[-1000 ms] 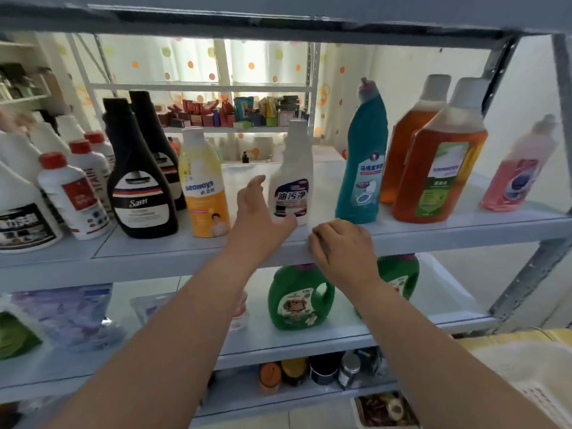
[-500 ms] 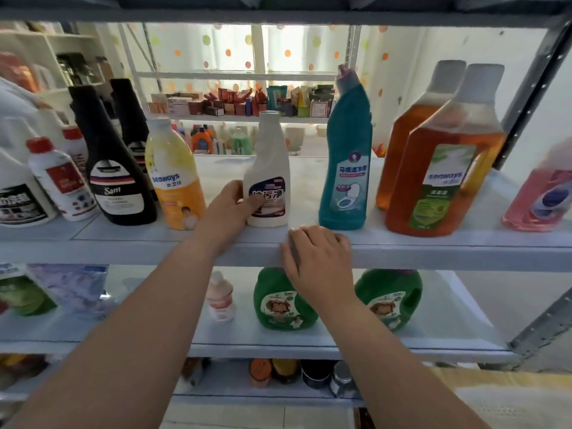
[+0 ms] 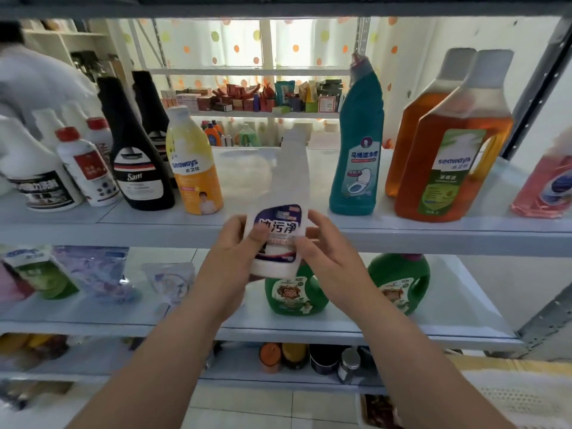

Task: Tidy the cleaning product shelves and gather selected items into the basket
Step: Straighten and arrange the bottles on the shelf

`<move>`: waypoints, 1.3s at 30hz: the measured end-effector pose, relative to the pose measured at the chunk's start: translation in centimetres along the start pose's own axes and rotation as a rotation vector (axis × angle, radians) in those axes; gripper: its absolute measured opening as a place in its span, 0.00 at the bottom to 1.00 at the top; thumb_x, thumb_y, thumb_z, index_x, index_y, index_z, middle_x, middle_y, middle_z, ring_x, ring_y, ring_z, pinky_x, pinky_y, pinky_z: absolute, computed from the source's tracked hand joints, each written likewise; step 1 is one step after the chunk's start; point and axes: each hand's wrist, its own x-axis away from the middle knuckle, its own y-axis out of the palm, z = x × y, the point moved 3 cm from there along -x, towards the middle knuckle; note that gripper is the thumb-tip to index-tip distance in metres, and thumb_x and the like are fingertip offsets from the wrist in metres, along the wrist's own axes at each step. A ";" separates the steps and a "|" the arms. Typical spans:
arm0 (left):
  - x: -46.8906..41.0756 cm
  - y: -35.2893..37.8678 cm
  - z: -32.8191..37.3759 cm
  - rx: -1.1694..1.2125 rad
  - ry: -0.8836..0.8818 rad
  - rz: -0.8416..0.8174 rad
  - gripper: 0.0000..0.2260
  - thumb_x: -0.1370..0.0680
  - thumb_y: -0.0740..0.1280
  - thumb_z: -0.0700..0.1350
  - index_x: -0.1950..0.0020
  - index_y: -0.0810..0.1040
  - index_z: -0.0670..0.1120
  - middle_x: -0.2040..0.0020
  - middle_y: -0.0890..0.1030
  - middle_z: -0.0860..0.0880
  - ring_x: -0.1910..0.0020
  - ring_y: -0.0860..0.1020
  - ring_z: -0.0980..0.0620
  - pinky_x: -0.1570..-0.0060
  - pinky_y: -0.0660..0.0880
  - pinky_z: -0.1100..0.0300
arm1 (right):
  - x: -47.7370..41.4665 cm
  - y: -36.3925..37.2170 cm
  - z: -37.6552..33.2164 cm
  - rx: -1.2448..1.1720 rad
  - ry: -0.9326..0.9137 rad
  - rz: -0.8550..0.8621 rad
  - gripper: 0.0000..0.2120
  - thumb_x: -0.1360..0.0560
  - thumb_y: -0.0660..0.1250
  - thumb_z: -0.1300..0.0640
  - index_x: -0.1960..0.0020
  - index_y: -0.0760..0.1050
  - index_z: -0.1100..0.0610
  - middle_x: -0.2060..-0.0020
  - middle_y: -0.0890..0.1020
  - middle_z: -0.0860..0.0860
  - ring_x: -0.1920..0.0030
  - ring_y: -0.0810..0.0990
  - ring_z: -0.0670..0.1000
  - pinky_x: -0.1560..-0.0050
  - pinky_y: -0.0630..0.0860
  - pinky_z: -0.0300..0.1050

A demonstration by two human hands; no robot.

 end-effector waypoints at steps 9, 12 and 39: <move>5.4 -4.5 -5.0 0.098 -0.179 -0.006 0.16 0.21 0.69 0.54 0.35 0.76 0.50 0.44 0.86 0.47 0.45 0.85 0.45 0.50 0.83 0.45 | 4.3 7.4 1.4 -0.373 0.118 0.057 0.16 0.22 0.67 0.56 0.39 0.79 0.39 0.45 0.86 0.49 0.45 0.85 0.50 0.48 0.81 0.41; 7.1 -7.1 -6.4 0.197 -0.355 0.012 0.13 0.19 0.65 0.53 0.38 0.81 0.49 0.49 0.87 0.44 0.56 0.87 0.46 0.65 0.82 0.49 | 4.9 10.5 1.9 -0.537 0.278 0.098 0.13 0.24 0.67 0.52 0.40 0.81 0.43 0.44 0.86 0.52 0.44 0.85 0.55 0.46 0.84 0.50; 17.3 -16.8 -9.5 -0.385 -0.033 -0.439 0.35 0.35 0.73 0.52 0.38 0.61 0.79 0.41 0.74 0.70 0.42 0.76 0.68 0.54 0.79 0.68 | 13.7 20.9 -3.0 -0.237 0.215 0.162 0.16 0.31 0.77 0.42 0.45 0.80 0.39 0.42 0.85 0.50 0.42 0.84 0.50 0.49 0.83 0.48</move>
